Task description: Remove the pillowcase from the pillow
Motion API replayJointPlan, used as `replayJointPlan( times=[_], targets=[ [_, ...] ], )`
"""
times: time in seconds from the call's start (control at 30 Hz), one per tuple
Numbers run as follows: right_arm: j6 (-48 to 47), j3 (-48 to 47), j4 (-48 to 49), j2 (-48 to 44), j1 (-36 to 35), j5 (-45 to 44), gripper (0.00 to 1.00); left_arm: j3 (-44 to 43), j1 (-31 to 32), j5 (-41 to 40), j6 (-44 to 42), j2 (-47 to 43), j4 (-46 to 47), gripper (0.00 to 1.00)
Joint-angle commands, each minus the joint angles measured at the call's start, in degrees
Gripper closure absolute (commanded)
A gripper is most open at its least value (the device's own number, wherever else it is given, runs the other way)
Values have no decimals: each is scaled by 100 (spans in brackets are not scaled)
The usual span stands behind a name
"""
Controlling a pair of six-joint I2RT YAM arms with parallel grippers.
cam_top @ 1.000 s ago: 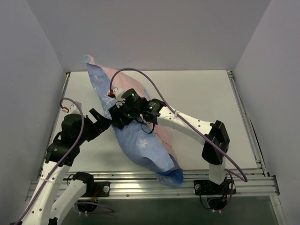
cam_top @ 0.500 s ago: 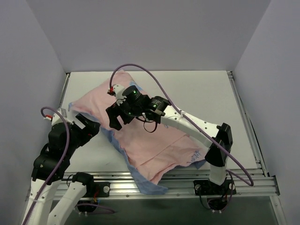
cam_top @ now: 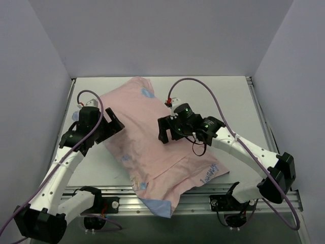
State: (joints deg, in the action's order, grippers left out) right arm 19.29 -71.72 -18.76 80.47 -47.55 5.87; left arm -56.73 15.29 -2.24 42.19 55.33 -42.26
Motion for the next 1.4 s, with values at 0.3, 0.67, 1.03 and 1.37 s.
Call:
replayJointPlan(
  times=[0.3,0.67,1.03,1.37],
  targets=[
    [822,1557,1752,159,387,564,22,707,-210,901,492,1647,1904,2],
    [-407,-2098,1508,2851,791,108,23,-1303,-914,1208,-509,2360,1449,2],
    [11,-978,1147,885,1098,-569,18,-1420,1139,322,-2162,1376,702,2],
    [900,1371,1507,-866,1222,27,23,-1446,1934,-277,-2646,1647,711,2]
  ],
)
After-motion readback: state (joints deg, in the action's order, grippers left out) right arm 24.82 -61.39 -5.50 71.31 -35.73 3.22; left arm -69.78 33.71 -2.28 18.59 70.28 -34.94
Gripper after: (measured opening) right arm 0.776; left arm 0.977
